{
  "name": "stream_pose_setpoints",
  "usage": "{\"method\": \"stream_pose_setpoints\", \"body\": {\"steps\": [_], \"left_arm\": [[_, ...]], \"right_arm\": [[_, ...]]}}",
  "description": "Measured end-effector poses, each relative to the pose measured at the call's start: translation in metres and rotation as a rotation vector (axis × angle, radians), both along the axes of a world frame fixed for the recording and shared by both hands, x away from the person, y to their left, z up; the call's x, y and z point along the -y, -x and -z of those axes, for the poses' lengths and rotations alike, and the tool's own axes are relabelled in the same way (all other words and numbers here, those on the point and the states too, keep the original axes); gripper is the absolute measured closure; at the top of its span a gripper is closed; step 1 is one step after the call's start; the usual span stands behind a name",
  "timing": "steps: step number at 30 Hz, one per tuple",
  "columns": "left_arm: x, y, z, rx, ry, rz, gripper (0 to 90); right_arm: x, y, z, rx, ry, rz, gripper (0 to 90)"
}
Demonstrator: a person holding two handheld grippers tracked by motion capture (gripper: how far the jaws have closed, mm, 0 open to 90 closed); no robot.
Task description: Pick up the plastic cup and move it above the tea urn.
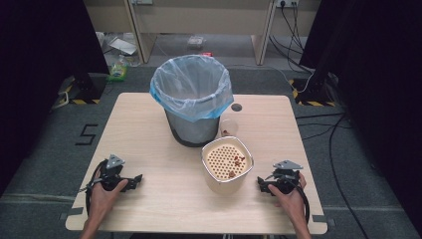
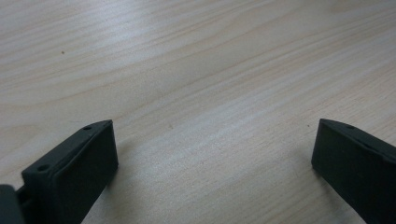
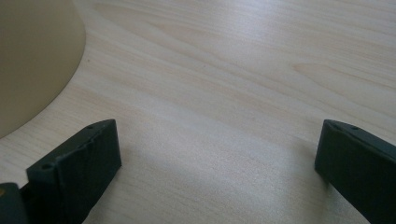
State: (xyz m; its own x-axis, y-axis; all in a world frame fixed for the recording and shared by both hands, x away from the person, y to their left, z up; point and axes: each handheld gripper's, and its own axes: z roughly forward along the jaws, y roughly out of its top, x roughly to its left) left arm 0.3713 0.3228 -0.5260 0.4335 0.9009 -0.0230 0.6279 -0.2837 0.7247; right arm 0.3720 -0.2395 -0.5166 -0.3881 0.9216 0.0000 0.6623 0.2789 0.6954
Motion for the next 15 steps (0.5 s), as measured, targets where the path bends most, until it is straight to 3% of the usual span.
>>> {"method": "stream_pose_setpoints", "body": {"steps": [4, 7, 9, 11, 13, 15], "left_arm": [[0.000, 0.000, 0.000, 0.000, 0.000, 0.000, 0.0], [0.000, 0.000, 0.000, 0.000, 0.000, 0.000, 0.0], [0.000, 0.000, 0.000, 0.000, 0.000, 0.000, 0.0], [0.000, 0.000, 0.000, 0.000, 0.000, 0.000, 0.0], [0.000, 0.000, 0.000, 0.000, 0.000, 0.000, 0.0], [0.000, 0.000, 0.000, 0.000, 0.000, 0.000, 0.0]], "right_arm": [[0.002, 0.001, -0.001, -0.002, 0.001, -0.002, 5.3], [0.004, 0.001, -0.005, 0.017, -0.014, -0.003, 23.1], [0.007, -0.001, -0.009, 0.040, -0.015, -0.009, 11.4], [0.010, -0.005, -0.015, 0.063, -0.017, -0.008, 20.8], [0.011, -0.009, -0.019, 0.073, -0.037, -0.011, 17.1], [0.011, -0.014, -0.026, 0.078, -0.034, -0.009, 20.4]]}}
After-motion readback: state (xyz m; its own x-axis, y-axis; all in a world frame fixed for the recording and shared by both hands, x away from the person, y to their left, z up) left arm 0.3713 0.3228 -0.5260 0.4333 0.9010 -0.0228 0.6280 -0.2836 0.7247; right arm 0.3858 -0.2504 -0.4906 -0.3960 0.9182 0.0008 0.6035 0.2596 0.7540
